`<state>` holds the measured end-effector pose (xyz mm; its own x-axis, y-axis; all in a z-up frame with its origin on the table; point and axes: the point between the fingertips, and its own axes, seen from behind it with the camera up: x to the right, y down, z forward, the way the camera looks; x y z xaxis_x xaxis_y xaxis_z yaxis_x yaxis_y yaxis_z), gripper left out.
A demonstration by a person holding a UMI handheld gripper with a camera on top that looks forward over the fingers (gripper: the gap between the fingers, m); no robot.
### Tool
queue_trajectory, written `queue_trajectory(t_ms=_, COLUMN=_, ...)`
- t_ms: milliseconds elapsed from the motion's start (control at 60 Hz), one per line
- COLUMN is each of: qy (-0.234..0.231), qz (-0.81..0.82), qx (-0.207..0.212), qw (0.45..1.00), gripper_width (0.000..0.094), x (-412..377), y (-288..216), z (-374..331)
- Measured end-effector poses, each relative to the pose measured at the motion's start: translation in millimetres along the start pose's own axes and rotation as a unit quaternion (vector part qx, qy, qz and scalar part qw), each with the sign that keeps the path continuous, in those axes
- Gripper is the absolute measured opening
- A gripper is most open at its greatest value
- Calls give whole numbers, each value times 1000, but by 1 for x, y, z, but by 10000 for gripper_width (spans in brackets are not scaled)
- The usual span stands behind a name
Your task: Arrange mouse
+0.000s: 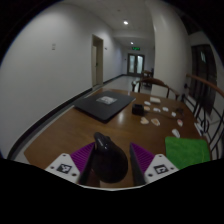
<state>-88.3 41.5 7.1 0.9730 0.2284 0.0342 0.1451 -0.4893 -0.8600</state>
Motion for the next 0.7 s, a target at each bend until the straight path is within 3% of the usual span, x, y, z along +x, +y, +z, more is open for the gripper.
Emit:
queue_trajectory(t_ms=83, qy=10, qz=-31, qx=7, qw=999, gripper_width=403, x=8, y=-9, z=15)
queue_trajectory(t_ms=267, qy=-10, qz=-28, qx=21, qw=999, gripper_width=240, x=7, y=-17, z=19)
queue_trajectory(t_ms=367, qy=-27, qz=-44, qx=27, qw=998, gripper_width=221, x=6, y=-22, z=5)
queue_trajectory(t_ms=450, qy=-16, qz=-42, qx=72, qw=996, gripper_width=221, x=22, y=-58, z=-27)
queue_trajectory(t_ms=600, qy=44, qz=-26, qx=169, qw=984, gripper_width=221, x=95, y=-128, z=-105)
queue_trajectory(t_ms=700, qy=104, qz=-7, qx=189, qw=976, gripper_width=220, x=168, y=-127, z=-133)
